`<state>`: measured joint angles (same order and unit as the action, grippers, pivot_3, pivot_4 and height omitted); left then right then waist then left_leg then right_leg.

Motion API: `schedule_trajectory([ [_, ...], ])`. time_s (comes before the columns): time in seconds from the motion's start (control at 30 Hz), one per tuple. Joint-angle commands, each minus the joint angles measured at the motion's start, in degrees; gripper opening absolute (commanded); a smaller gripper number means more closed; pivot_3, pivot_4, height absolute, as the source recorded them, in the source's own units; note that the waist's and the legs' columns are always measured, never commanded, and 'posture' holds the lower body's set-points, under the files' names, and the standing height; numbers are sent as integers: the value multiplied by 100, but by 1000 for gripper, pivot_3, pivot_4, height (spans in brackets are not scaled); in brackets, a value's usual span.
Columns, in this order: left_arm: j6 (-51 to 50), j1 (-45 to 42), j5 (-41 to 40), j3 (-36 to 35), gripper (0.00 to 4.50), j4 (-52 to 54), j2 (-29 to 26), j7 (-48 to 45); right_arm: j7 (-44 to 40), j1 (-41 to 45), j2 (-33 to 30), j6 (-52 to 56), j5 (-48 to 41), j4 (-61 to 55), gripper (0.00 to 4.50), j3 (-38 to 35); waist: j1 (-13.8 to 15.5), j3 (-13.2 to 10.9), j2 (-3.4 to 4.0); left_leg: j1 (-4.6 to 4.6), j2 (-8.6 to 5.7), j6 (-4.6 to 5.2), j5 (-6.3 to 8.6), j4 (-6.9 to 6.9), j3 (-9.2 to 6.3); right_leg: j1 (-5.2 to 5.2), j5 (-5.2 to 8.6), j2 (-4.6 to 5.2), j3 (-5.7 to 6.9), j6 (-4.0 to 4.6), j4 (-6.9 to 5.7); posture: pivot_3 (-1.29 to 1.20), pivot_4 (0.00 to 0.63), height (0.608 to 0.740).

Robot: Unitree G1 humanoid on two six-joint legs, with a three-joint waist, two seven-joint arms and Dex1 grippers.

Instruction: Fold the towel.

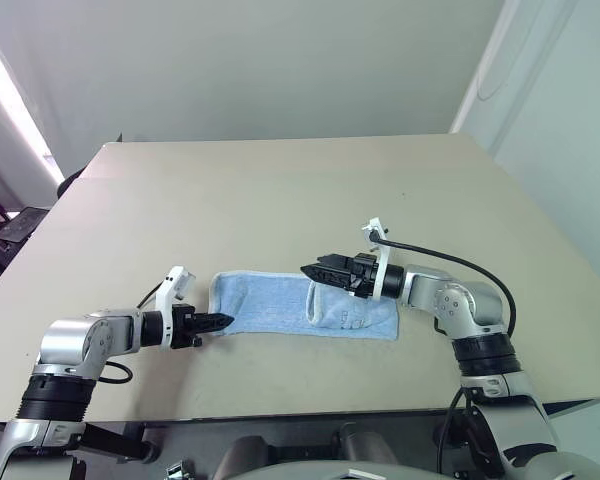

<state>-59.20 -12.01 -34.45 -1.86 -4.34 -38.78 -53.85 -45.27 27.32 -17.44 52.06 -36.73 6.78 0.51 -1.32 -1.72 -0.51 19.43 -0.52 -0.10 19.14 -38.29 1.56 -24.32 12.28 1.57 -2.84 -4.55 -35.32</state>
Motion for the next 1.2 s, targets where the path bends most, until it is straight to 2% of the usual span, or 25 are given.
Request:
schedule_trajectory([
  [0.03, 58, 68, 18, -220, 19, 95, -193, 43, -20, 106, -10, -161, -31, -112, 4500, -143, -9, -1, -1, 0, 2, 0, 0, 0, 0, 0, 0, -2, 0, 0, 0, 0, 0, 740],
  [0.13, 207, 172, 107, -540, 19, 11, -509, 88, -112, 76, -76, -188, -59, -154, 4500, -157, -111, -3, -5, 0, 5, 0, 0, 0, -1, -2, 0, -4, 0, 0, -2, 0, 0, 740],
  [0.3, 675, 777, 303, -1217, 19, -195, -1402, -45, -193, 32, -249, -64, -128, -128, 4500, -217, -280, -9, -13, -1, 16, 0, 0, 6, 0, -10, 0, -5, 0, 3, -7, 0, 0, 740],
  [0.5, 974, 1355, 324, -2181, 19, -675, -2121, -256, -387, 7, -552, 87, -140, -155, 4500, -229, -268, -20, -24, 2, 19, 0, 0, 12, 0, -19, 11, 0, 2, 22, -7, 0, 0, 740],
  [0.6, 937, 1349, 235, -2335, 19, -433, -2268, -372, -434, 79, -638, 36, -9, -31, 4500, -147, -251, -20, -30, 3, 19, -1, 0, 11, 0, -16, 11, 5, 4, 22, -4, 0, 0, 740],
  [0.73, 476, 1018, -151, -2266, 19, 311, -2027, -229, -483, 156, -614, -24, 78, 67, 4500, -62, -219, -20, -31, 5, 16, -2, 1, 11, 0, -12, 10, 14, 6, 21, 4, 0, 0, 740],
  [0.9, -188, 784, -806, -1726, 19, 1588, -1323, 12, -427, 188, -557, 17, -21, -16, 4500, -192, -230, -22, -28, 8, 16, -3, 2, 16, 0, -16, 0, 16, 0, 3, 4, 0, 0, 740],
  [1.2, -284, -11, -797, -325, 19, 1785, -475, 165, -417, 66, -944, -80, 96, -70, 4500, -369, -229, -21, -30, 4, 14, -3, 1, 11, 0, -13, -1, -2, -2, 5, -6, 0, 0, 740],
])
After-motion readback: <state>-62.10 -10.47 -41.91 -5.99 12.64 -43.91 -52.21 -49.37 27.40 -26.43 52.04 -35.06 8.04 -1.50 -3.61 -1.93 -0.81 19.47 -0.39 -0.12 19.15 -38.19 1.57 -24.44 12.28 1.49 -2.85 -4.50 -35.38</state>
